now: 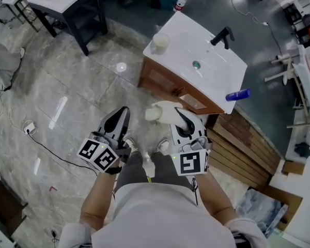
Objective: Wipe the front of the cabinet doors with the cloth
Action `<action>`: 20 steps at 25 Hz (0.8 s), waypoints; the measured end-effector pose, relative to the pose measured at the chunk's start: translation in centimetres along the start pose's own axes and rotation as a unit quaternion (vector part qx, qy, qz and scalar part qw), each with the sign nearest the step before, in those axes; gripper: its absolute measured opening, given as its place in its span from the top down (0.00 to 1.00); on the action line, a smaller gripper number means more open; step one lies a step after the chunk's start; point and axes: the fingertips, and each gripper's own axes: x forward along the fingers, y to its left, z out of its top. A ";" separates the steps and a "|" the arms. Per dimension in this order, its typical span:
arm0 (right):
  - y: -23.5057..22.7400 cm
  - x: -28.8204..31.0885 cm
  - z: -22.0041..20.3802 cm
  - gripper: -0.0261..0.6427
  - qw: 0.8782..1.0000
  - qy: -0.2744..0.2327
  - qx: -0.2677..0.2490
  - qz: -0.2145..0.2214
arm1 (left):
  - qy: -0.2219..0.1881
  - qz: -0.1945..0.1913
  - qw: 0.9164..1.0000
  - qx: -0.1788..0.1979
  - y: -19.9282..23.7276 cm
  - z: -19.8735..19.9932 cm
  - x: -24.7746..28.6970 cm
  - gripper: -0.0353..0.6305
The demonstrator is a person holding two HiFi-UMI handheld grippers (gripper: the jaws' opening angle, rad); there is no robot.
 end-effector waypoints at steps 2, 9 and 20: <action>-0.6 0.8 -0.9 0.85 1.000 0.000 0.004 0.000 | 0.004 -0.001 1.000 0.002 0.2 -0.4 1.2 0.92; -2.6 4.3 -4.5 0.85 1.000 0.018 0.008 0.007 | 0.008 0.015 1.000 -0.001 2.3 -1.2 5.3 0.92; -2.8 12.1 -11.5 0.85 0.999 0.027 0.026 0.002 | 0.025 0.030 0.999 -0.010 9.2 -6.8 10.3 0.92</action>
